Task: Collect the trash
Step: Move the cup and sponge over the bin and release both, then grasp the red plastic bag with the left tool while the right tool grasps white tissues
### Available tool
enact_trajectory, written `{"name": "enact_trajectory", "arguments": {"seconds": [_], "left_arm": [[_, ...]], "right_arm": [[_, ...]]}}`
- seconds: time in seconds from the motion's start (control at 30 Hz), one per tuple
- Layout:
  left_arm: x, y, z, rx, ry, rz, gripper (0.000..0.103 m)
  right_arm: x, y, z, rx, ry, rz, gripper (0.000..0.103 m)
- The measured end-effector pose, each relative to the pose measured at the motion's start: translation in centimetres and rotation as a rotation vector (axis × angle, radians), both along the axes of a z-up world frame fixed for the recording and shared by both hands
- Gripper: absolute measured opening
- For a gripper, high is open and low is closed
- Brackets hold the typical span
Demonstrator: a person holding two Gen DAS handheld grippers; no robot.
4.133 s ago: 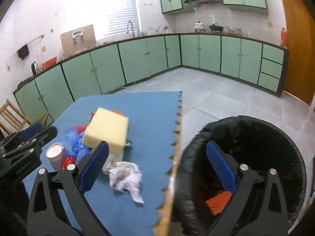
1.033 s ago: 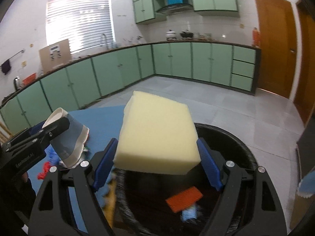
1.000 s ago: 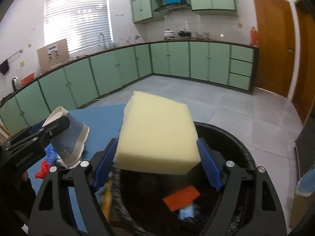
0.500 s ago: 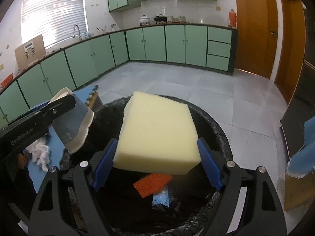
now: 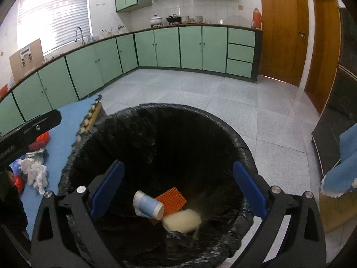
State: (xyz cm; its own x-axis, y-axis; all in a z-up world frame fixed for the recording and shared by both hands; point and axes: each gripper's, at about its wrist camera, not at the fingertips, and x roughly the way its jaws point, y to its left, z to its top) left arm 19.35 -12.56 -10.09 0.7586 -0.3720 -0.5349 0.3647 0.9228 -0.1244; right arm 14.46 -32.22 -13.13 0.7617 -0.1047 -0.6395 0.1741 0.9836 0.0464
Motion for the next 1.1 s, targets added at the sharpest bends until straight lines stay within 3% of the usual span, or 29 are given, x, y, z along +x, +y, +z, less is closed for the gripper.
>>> {"name": "enact_trajectory", "arguments": {"seconds": [0.2, 0.43, 0.7, 0.87, 1.1], "left_arm": [[-1.5, 4.7, 1.1, 0.037, -0.038, 0.090, 0.071], [-4.4, 12.9, 1.2, 0.123, -0.074, 0.295, 0.071], [-6.9, 20.5, -1.6, 0.164, 0.010, 0.467, 0.071], [-7.9, 22.8, -3.5, 0.158, 0.052, 0.503, 0.071], [-7.4, 23.3, -5.3, 0.150, 0.088, 0.514, 0.071]], "right_arm": [[0.2, 3.2, 1.9, 0.036, -0.045, 0.065, 0.096], [1.1, 10.5, 3.0, 0.076, -0.090, 0.211, 0.096], [1.6, 19.5, 1.6, 0.075, -0.085, 0.414, 0.095], [1.4, 22.9, 0.3, 0.042, -0.053, 0.499, 0.095], [2.6, 24.7, -1.4, 0.016, -0.002, 0.517, 0.087]]}}
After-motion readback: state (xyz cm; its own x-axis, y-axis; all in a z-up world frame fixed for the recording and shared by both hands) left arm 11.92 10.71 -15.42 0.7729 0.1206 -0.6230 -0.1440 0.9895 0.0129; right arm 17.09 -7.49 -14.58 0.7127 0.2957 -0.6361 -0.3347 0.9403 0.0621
